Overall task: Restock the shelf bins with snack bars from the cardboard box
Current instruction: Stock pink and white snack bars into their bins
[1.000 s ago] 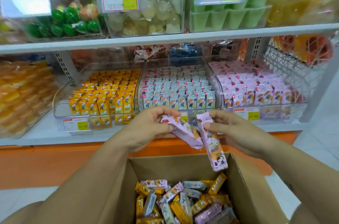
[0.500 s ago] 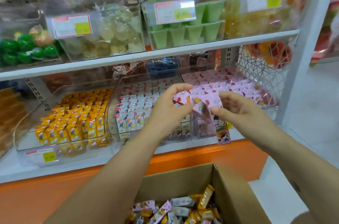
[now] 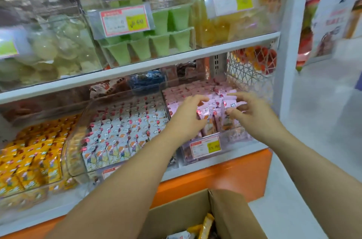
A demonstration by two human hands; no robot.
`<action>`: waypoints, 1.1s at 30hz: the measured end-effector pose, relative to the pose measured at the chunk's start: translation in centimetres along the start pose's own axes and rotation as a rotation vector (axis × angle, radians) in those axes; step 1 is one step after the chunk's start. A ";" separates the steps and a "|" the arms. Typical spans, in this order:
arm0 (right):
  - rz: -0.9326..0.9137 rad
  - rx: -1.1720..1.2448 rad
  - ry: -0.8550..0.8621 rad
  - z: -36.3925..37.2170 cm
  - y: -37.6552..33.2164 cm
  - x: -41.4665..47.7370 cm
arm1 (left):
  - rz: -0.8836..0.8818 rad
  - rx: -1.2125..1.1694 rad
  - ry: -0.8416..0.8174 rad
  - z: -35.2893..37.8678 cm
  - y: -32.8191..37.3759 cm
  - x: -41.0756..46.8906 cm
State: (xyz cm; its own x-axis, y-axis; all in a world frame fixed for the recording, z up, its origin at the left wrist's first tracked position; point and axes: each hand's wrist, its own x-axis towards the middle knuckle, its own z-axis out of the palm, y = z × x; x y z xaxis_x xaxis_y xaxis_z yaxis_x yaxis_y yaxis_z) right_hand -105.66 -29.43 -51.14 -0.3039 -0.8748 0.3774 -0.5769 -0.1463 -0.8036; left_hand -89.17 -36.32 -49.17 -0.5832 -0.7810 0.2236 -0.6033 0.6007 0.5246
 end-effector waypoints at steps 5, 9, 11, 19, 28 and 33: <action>0.022 -0.117 -0.159 1.9 1.8 0.3 | 0.005 0.148 -0.037 1.4 -1.0 0.2; -0.044 -0.269 -0.145 3.3 2.6 0.7 | 0.002 0.435 -0.003 2.7 -1.3 0.3; -0.058 -0.348 -0.137 3.7 2.7 1.0 | 0.005 0.523 0.041 3.2 -1.3 0.5; -0.123 -0.574 -0.134 3.6 2.1 -0.6 | 0.039 0.243 0.174 2.2 -1.5 -1.3; -0.372 -0.288 -0.061 8.5 -1.1 -8.2 | 0.156 -0.004 0.392 1.9 -5.2 -11.7; -0.271 -0.248 -0.165 14.4 0.9 -13.8 | -0.066 -0.090 0.330 3.5 -11.4 -18.7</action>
State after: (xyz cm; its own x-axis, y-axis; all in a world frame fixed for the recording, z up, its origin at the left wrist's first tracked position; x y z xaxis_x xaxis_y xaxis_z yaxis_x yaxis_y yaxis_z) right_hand -91.07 -24.13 -63.73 -0.0016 -0.8853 0.4650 -0.7912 -0.2833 -0.5420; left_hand -73.27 -27.99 -62.19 -0.3287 -0.8396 0.4325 -0.5751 0.5412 0.6135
